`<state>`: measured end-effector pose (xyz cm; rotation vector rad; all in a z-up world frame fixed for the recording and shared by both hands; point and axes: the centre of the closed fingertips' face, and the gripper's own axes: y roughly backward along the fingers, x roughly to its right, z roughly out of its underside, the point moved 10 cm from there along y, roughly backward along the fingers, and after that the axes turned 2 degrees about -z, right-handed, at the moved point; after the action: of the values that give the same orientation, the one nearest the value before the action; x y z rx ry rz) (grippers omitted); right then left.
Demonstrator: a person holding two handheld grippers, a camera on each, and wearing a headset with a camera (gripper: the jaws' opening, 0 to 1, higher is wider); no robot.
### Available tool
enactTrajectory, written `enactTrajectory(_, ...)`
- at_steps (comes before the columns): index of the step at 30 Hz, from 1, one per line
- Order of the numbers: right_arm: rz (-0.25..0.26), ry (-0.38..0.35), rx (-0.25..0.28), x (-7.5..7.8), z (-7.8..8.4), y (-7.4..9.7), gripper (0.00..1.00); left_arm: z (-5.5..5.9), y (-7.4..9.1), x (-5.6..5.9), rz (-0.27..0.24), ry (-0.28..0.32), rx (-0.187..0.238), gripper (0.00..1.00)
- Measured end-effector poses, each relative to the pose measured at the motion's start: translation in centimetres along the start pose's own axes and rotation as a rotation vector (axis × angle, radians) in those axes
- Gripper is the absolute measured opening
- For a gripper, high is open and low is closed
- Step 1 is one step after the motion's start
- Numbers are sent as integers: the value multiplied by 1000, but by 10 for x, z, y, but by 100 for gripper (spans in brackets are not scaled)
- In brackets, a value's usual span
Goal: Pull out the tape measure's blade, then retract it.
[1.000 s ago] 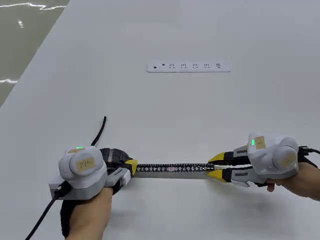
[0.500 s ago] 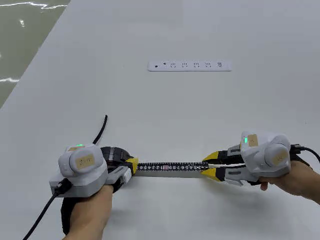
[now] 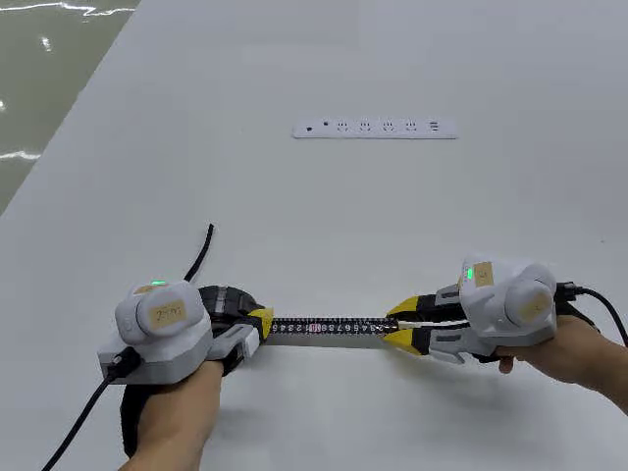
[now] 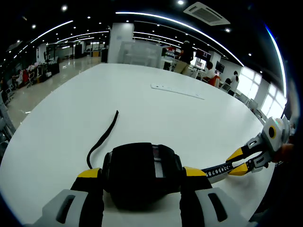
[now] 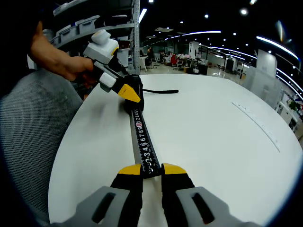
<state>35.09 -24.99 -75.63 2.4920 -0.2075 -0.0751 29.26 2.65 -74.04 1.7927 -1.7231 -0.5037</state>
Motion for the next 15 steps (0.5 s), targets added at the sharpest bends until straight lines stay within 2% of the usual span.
enactTrajectory(15, -8, -1, 9, -2, -8, -12, 13, 0, -1, 0, 6, 4, -5, 62)
